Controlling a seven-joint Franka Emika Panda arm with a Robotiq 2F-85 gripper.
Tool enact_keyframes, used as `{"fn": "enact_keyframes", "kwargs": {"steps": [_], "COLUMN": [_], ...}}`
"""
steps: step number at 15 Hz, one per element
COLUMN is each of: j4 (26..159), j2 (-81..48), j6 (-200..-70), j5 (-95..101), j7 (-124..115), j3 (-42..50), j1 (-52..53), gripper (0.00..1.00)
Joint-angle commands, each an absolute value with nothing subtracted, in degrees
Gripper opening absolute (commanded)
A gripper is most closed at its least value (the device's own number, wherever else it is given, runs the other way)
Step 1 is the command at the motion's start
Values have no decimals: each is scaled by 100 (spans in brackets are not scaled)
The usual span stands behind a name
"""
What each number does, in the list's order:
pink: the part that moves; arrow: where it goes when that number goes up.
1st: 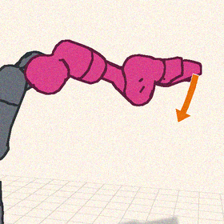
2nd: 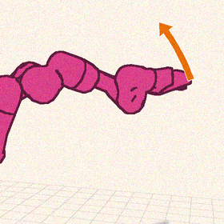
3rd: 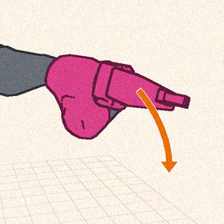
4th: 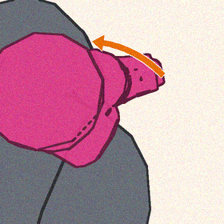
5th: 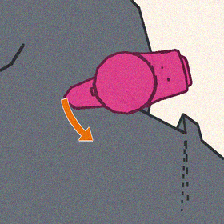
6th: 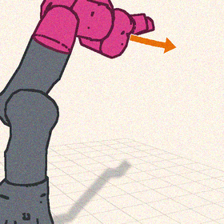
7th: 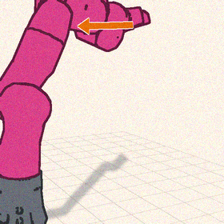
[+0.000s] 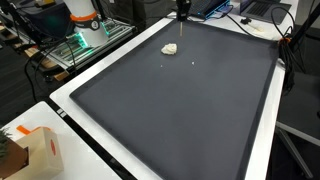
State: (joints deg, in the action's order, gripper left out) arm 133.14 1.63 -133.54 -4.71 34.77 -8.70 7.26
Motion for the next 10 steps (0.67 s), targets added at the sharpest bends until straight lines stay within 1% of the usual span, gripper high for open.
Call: {"fn": "enact_keyframes", "kwargs": {"steps": [1, 2, 3, 10], "j4": [13556, 13573, 13364, 13381], "j2": [380, 397, 213, 221], "j6": [-13404, -13392, -13341, -13341], "j5": [-220, -178, -375, -327], "j7": [3286, 3278, 3456, 3431], "j3": [-860, -860, -826, -828], "j1": [801, 808, 801, 812], "gripper": [3, 3, 13, 13]}}
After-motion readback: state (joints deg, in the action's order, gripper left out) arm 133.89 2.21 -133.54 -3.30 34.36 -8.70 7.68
